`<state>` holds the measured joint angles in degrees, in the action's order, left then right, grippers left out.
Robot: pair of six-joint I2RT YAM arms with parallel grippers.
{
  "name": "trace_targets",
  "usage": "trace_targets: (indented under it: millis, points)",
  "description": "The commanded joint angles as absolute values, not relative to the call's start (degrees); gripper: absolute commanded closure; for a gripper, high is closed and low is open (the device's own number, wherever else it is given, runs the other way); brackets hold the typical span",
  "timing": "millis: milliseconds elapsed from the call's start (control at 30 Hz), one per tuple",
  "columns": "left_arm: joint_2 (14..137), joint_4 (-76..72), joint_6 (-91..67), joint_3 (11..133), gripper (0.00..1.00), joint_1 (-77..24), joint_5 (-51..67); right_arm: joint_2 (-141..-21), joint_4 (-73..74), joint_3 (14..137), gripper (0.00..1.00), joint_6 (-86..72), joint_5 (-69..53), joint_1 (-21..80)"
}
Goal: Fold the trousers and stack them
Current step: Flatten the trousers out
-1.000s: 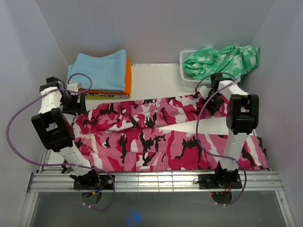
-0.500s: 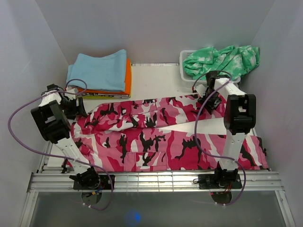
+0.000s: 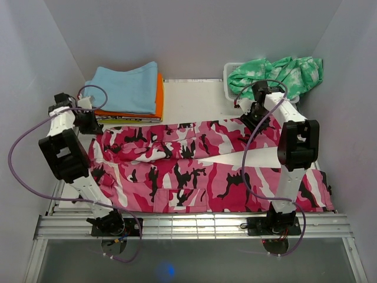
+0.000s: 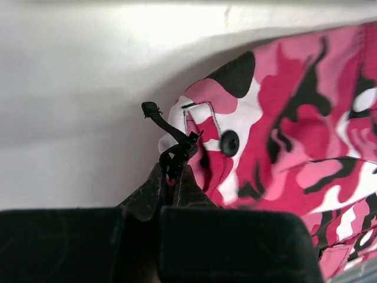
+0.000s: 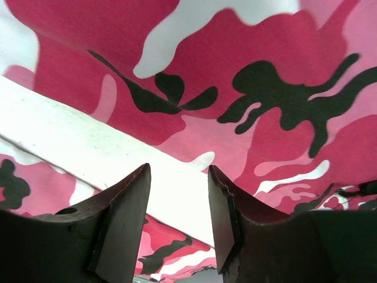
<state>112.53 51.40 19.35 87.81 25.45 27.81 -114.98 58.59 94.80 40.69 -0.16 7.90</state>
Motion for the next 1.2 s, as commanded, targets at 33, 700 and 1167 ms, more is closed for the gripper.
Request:
trace_targets:
  millis: [33, 700, 1167]
  points:
    - [95.4, 50.63, 19.24, 93.26, 1.0, 18.56, 29.02, -110.92, 61.79, 100.63, 0.51, 38.06, -6.15, 7.65]
    - [77.69, 54.3, 23.55, 75.84, 0.14, -18.24, 20.21, -112.41, 69.96, 108.28, 0.46, 37.88, -10.72, 7.29]
    - [91.4, 70.29, 47.54, 76.46, 0.11, -5.1, 33.2, -111.97, 71.54, 106.96, 0.45, 38.94, -11.52, 7.29]
